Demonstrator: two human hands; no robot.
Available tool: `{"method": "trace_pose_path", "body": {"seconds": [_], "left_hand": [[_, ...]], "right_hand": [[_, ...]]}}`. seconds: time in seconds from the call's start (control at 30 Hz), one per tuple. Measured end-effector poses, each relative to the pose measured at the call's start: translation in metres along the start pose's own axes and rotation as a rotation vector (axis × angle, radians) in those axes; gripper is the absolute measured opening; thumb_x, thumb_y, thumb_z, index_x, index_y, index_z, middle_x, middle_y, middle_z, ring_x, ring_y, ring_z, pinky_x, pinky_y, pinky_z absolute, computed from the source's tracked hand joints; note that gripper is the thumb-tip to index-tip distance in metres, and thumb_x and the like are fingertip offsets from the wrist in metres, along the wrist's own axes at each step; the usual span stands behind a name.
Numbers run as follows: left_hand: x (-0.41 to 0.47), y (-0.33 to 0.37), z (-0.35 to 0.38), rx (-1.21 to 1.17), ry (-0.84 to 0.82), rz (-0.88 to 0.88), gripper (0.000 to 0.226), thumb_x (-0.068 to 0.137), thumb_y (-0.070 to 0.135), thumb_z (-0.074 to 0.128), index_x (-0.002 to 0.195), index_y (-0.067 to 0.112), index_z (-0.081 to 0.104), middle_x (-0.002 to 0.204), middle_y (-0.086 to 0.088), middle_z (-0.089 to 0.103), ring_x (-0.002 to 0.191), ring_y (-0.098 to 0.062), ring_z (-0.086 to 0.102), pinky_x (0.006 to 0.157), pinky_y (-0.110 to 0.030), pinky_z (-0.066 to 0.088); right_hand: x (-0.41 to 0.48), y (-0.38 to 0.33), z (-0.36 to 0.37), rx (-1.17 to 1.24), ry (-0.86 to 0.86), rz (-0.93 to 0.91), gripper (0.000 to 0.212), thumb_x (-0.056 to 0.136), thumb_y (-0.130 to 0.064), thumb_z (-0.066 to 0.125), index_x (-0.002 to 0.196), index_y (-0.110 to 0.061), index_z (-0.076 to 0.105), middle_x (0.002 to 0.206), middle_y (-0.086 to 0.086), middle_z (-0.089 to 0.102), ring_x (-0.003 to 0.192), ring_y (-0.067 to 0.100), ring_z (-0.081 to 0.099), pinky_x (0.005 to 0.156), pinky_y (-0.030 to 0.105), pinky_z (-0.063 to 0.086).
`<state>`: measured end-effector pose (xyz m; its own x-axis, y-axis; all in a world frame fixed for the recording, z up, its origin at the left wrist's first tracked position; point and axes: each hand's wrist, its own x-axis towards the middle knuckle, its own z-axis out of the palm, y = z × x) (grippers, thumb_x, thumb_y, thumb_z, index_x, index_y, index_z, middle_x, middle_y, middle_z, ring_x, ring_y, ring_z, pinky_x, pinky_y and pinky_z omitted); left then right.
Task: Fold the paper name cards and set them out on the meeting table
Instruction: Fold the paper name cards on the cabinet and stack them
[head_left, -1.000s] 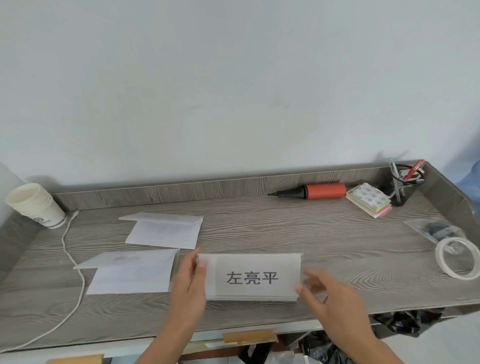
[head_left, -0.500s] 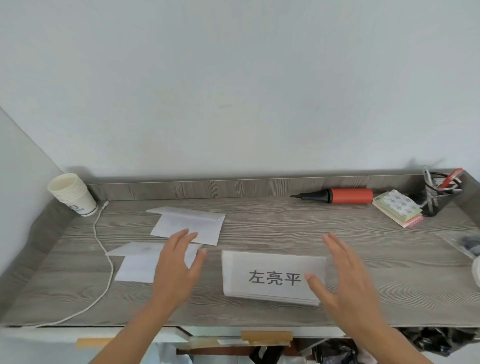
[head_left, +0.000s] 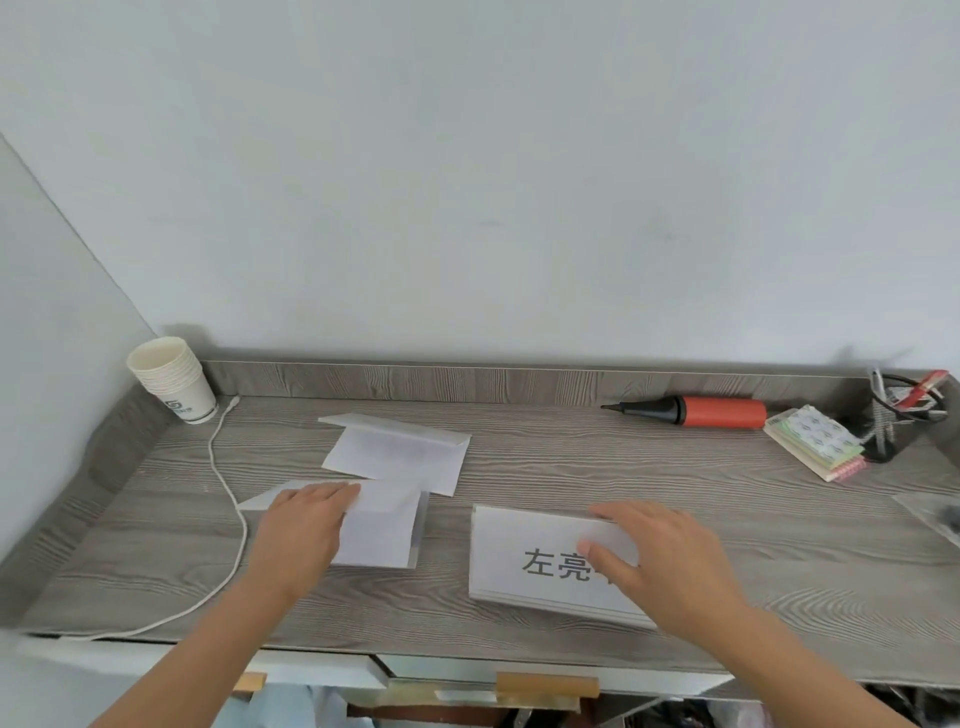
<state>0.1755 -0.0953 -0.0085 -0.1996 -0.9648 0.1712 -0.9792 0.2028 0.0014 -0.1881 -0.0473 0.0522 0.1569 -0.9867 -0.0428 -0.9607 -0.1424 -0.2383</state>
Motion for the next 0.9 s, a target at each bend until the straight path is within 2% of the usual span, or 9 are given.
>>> {"method": "trace_pose_path", "body": {"seconds": [0.1, 0.2, 0.33, 0.43, 0.53, 0.6, 0.67, 0.8, 0.9], "left_hand": [[-0.014, 0.011, -0.035, -0.036, 0.157, 0.073, 0.035, 0.077, 0.009, 0.05, 0.104, 0.008, 0.072, 0.101, -0.006, 0.075, 0.086, -0.027, 0.073, 0.07, -0.037, 0.054], [-0.022, 0.034, -0.069, -0.009, 0.349, 0.164, 0.043, 0.08, 0.009, 0.041, 0.112, 0.003, 0.069, 0.113, -0.011, 0.071, 0.103, -0.03, 0.067, 0.083, -0.041, 0.045], [-0.017, 0.079, -0.09, -0.083, 0.527, 0.284, 0.037, 0.082, -0.001, 0.051, 0.115, 0.001, 0.067, 0.122, -0.013, 0.067, 0.112, -0.031, 0.063, 0.085, -0.046, 0.048], [-0.006, 0.107, -0.087, -0.166, 0.563, 0.349, 0.043, 0.075, -0.006, 0.064, 0.117, 0.002, 0.065, 0.124, -0.015, 0.065, 0.113, -0.033, 0.062, 0.084, -0.047, 0.049], [0.008, 0.114, -0.08, -0.197, 0.522, 0.406, 0.044, 0.077, 0.001, 0.068, 0.12, 0.008, 0.061, 0.129, -0.016, 0.062, 0.117, -0.032, 0.059, 0.087, -0.047, 0.047], [0.013, 0.108, -0.077, -0.213, 0.462, 0.399, 0.041, 0.084, 0.023, 0.066, 0.122, 0.011, 0.059, 0.133, -0.017, 0.058, 0.122, -0.031, 0.053, 0.094, -0.049, 0.044], [0.012, 0.1, -0.076, -0.266, 0.355, 0.323, 0.057, 0.085, 0.048, 0.058, 0.131, 0.014, 0.053, 0.141, -0.014, 0.05, 0.13, -0.028, 0.045, 0.103, -0.047, 0.038], [0.01, 0.096, -0.082, -0.702, 0.2, 0.047, 0.068, 0.08, 0.058, 0.052, 0.142, 0.034, 0.036, 0.15, 0.01, 0.034, 0.138, -0.008, 0.031, 0.111, -0.037, 0.029], [0.018, 0.109, -0.083, -0.951, 0.101, -0.098, 0.059, 0.087, 0.055, 0.052, 0.141, 0.044, 0.029, 0.14, 0.033, 0.03, 0.135, -0.006, 0.033, 0.112, -0.041, 0.033]], "right_hand": [[0.0, -0.003, -0.004, 0.095, 0.106, -0.007, 0.063, 0.081, -0.074, 0.035, 0.122, -0.035, 0.06, 0.123, -0.018, 0.062, 0.116, 0.007, 0.055, 0.094, 0.023, 0.034], [0.004, -0.017, -0.019, 0.458, 0.268, 0.012, 0.048, 0.08, -0.071, 0.047, 0.108, -0.037, 0.065, 0.109, -0.026, 0.063, 0.103, -0.003, 0.058, 0.088, 0.019, 0.04], [0.022, -0.045, -0.048, 1.106, -0.12, 0.075, 0.054, 0.077, -0.06, 0.056, 0.111, -0.021, 0.068, 0.102, -0.01, 0.074, 0.093, 0.005, 0.069, 0.087, 0.029, 0.054], [0.03, -0.053, -0.051, 1.251, -0.259, 0.075, 0.037, 0.088, -0.039, 0.063, 0.094, -0.003, 0.071, 0.083, 0.006, 0.074, 0.074, 0.018, 0.068, 0.071, 0.03, 0.056], [0.031, -0.041, -0.049, 1.287, -0.178, 0.139, 0.025, 0.085, -0.025, 0.068, 0.095, -0.003, 0.071, 0.089, 0.014, 0.077, 0.078, 0.022, 0.069, 0.069, 0.03, 0.057], [0.027, -0.023, -0.051, 1.295, -0.118, 0.152, 0.019, 0.087, -0.02, 0.067, 0.098, -0.006, 0.071, 0.092, 0.011, 0.077, 0.082, 0.022, 0.071, 0.073, 0.03, 0.058], [0.02, -0.004, -0.058, 1.271, -0.021, 0.108, 0.015, 0.087, -0.016, 0.064, 0.098, -0.011, 0.072, 0.092, 0.008, 0.078, 0.084, 0.02, 0.071, 0.075, 0.03, 0.057], [0.009, 0.033, -0.07, 1.2, 0.045, -0.066, 0.029, 0.079, -0.015, 0.067, 0.108, -0.011, 0.07, 0.103, 0.006, 0.077, 0.095, 0.018, 0.072, 0.083, 0.027, 0.055], [0.008, 0.053, -0.061, 1.131, -0.029, -0.098, 0.033, 0.081, -0.011, 0.068, 0.114, -0.008, 0.068, 0.11, 0.007, 0.074, 0.105, 0.022, 0.069, 0.092, 0.032, 0.054]]}}
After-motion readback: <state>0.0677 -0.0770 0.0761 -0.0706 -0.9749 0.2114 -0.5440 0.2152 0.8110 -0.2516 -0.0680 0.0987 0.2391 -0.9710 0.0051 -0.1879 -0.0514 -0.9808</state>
